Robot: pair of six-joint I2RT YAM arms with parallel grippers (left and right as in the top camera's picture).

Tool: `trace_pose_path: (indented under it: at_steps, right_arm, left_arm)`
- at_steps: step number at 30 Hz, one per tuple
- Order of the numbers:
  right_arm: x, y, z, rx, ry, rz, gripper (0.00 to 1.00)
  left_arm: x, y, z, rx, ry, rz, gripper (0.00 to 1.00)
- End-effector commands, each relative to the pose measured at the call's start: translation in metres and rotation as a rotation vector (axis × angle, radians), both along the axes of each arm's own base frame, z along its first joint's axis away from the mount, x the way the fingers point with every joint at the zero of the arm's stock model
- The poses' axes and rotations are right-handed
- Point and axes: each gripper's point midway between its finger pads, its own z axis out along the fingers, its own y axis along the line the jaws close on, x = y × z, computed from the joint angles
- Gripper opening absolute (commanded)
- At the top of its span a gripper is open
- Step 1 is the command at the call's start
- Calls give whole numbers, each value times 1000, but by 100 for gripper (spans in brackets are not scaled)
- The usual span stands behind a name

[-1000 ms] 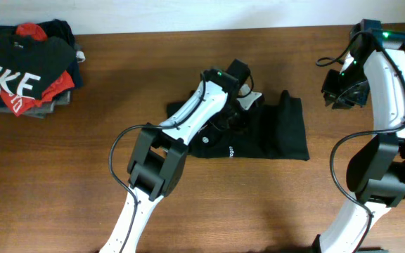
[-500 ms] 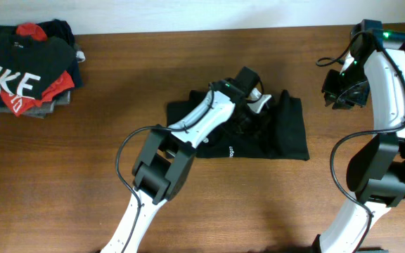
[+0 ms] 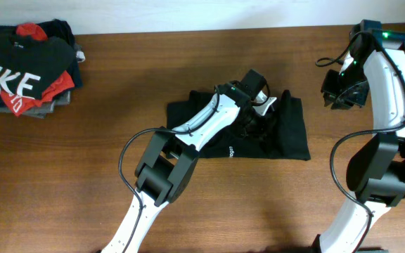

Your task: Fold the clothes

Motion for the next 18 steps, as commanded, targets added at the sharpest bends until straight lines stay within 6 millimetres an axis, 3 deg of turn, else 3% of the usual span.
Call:
trace_pose_path:
  at_steps: [1, 8, 18]
  right_arm:
    - [-2, 3, -11, 24, 21, -1, 21]
    - [-4, 17, -31, 105, 26, 0, 17]
    - [-6, 43, -53, 125, 45, 43, 17]
  left_arm:
    - [5, 6, -13, 49, -10, 27, 1]
    - [10, 9, -18, 90, -28, 56, 1]
    - [3, -11, -15, 56, -54, 46, 1]
